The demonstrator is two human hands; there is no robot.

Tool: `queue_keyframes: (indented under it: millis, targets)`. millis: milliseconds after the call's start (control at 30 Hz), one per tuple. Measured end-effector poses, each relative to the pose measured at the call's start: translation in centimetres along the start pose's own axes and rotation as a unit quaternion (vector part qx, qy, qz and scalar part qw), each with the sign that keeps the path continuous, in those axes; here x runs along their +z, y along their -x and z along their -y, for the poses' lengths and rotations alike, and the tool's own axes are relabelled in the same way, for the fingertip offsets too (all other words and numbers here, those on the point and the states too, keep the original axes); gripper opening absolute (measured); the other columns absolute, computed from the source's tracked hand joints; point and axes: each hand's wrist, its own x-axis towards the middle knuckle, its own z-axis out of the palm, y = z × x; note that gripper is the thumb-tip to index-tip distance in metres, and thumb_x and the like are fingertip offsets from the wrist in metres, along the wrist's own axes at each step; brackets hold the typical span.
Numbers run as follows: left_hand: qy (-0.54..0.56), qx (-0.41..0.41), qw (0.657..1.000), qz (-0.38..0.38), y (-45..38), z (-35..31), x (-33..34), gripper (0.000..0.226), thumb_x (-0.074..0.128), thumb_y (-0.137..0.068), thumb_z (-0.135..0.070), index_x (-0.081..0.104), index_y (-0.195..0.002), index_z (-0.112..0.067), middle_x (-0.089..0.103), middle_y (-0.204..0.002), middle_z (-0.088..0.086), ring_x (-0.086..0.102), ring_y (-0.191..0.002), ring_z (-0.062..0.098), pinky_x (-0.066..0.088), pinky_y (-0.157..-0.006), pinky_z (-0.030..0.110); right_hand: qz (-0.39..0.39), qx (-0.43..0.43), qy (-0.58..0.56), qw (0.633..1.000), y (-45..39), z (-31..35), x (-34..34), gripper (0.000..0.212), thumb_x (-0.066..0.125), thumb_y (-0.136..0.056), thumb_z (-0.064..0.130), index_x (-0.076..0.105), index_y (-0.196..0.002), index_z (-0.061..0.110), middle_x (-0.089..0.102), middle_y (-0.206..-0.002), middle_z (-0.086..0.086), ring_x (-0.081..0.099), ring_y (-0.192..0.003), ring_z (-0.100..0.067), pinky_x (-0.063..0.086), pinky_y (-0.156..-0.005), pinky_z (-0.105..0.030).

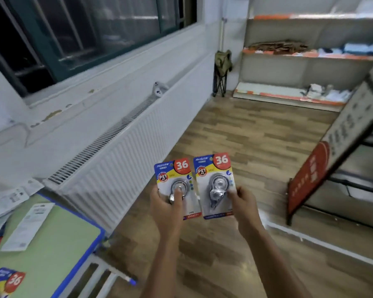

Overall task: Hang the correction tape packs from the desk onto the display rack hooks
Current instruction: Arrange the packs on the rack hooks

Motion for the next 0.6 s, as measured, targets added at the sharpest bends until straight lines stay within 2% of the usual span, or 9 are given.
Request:
queue_keyframes:
  millis: [100, 233, 267, 400, 467, 600]
  targets:
    - [0.006, -0.001, 0.998, 0.057, 3.7, -1.2, 5.7, 0.032, 0.071, -0.085, -0.026, 0.052, -0.109, -0.017, 0.065, -0.099, -0.006, 0.062, -0.076, -0.002, 0.044, -0.055, 0.007, -0.052, -0.011, 0.0, 0.999, -1.1, 0.4, -7.2, 0.018, 0.051, -0.092, 0.008, 0.06, -0.077, 0.013, 0.064, -0.071, 0.001, 0.055, -0.064, -0.011, 0.042, -0.054, -0.026]
    - [-0.003, 0.016, 0.992, 0.125, 8.4, -3.0, 12.5, 0.032, 0.07, -0.084, -0.027, 0.054, -0.109, -0.014, 0.067, -0.101, -0.003, 0.065, -0.088, 0.014, 0.048, -0.072, 0.025, -0.126, -0.023, -0.014, 0.992, -1.9, 0.7, -15.0, 0.018, 0.053, -0.091, 0.009, 0.06, -0.076, 0.015, 0.065, -0.071, 0.005, 0.057, -0.065, -0.009, 0.045, -0.058, -0.027]
    - [0.0, 0.019, 0.989, 0.145, 9.5, -3.5, 14.1, 0.032, 0.071, -0.084, -0.026, 0.054, -0.109, -0.014, 0.067, -0.1, -0.004, 0.064, -0.087, 0.011, 0.048, -0.073, 0.025, -0.143, -0.024, -0.014, 0.989, -2.0, 0.8, -16.7, 0.018, 0.053, -0.091, 0.009, 0.06, -0.076, 0.015, 0.064, -0.07, 0.005, 0.056, -0.064, -0.008, 0.044, -0.058, -0.027]
    - [0.009, 0.035, 0.975, 0.22, 13.1, -5.0, 19.9, 0.03, 0.071, -0.083, -0.026, 0.055, -0.106, -0.018, 0.065, -0.088, -0.016, 0.06, -0.07, -0.011, 0.04, -0.054, 0.004, -0.201, -0.028, -0.017, 0.979, -2.6, 0.6, -22.8, 0.014, 0.051, -0.092, 0.009, 0.059, -0.081, 0.009, 0.064, -0.077, -0.005, 0.056, -0.066, -0.01, 0.046, -0.06, -0.029]
    - [0.007, 0.044, 0.968, 0.248, 14.6, -5.7, 22.4, 0.029, 0.071, -0.083, -0.027, 0.053, -0.104, -0.02, 0.063, -0.085, -0.019, 0.057, -0.068, -0.014, 0.039, -0.054, 0.003, -0.23, -0.031, -0.03, 0.972, -3.1, 0.5, -25.4, 0.016, 0.049, -0.093, 0.008, 0.057, -0.079, 0.013, 0.062, -0.074, -0.001, 0.055, -0.061, -0.003, 0.044, -0.054, -0.023]
    - [0.012, 0.049, 0.954, 0.297, 16.9, -7.1, 27.8, 0.03, 0.071, -0.083, -0.026, 0.052, -0.105, -0.017, 0.062, -0.086, -0.017, 0.056, -0.073, -0.011, 0.039, -0.056, 0.005, -0.276, -0.02, -0.063, 0.959, -4.7, 0.9, -29.8, 0.014, 0.05, -0.092, 0.009, 0.058, -0.081, 0.014, 0.064, -0.076, -0.002, 0.057, -0.063, -0.008, 0.046, -0.057, -0.028]
